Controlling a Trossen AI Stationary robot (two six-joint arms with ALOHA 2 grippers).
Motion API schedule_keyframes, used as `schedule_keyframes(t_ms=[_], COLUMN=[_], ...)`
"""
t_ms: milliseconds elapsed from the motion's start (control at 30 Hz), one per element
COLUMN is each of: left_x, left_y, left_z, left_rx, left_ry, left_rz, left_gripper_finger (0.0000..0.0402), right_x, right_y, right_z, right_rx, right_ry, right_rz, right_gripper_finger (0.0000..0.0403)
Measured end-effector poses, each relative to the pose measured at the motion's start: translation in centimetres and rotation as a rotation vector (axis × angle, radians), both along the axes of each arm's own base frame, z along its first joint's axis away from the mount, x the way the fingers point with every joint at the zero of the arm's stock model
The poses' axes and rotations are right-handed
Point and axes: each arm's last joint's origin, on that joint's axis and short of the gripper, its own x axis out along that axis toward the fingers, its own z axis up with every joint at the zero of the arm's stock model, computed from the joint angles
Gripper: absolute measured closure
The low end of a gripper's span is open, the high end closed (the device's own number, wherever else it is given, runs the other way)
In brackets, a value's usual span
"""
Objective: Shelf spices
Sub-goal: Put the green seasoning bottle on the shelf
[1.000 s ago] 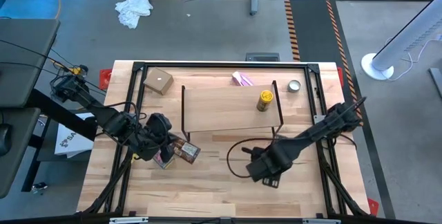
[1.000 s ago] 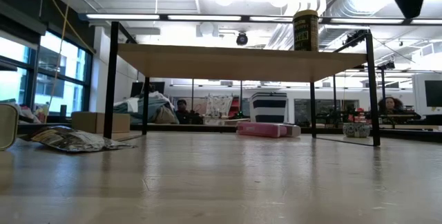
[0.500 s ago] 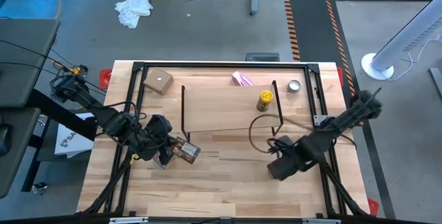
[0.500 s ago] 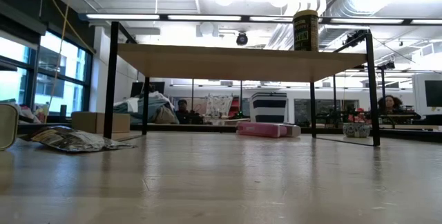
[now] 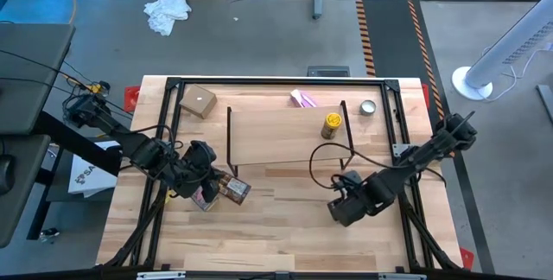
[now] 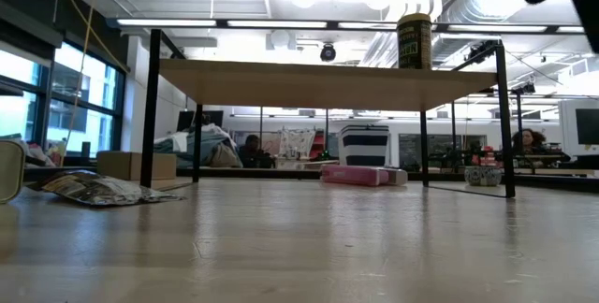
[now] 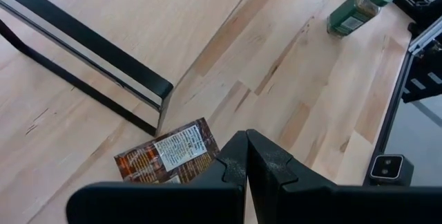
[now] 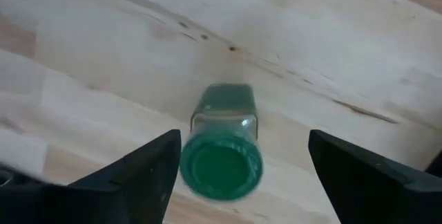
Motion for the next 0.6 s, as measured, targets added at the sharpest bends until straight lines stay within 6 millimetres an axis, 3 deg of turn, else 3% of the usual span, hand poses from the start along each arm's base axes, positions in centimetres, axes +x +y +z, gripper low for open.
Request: schedule_keyframes(t_ms=[600], left_x=[0.0], left_y=[0.1], left_z=[0.0], left_rx=[0.003], left_ry=[-0.014], left_rz=[0.031], left_gripper_finger=[0.0401], right_x=[1.6], right_y=[1.3], right_z=[-3.3], right_rx=[-0.020], right_ry=[0.069], right_rz=[0.059], right_gripper_finger=[0.0089])
